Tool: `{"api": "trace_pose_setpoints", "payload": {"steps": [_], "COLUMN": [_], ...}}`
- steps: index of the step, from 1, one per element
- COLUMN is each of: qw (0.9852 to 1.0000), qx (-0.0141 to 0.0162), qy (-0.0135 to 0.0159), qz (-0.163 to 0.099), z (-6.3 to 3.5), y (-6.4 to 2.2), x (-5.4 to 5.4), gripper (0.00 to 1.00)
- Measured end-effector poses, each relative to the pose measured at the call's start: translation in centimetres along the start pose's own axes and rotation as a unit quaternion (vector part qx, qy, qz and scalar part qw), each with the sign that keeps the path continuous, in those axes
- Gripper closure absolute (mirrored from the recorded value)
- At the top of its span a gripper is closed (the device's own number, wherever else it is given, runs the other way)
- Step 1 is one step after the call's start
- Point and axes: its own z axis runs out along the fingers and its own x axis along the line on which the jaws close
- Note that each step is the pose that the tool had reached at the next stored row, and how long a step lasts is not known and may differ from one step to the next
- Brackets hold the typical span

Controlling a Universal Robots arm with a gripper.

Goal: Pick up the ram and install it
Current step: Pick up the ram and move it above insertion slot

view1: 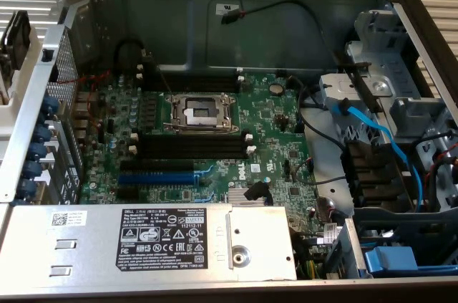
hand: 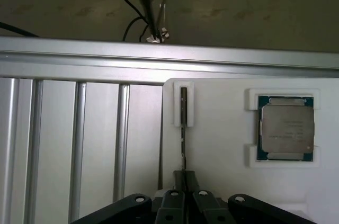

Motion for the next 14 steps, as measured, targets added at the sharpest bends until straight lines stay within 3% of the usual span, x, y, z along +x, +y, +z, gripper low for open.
{"api": "trace_pose_setpoints", "payload": {"steps": [14], "qw": [1.0000], "qx": [0.0000], "qy": [0.0000], "qz": [0.000], "z": [0.00], "y": [0.00], "x": [0.00], "gripper": [0.88]}}
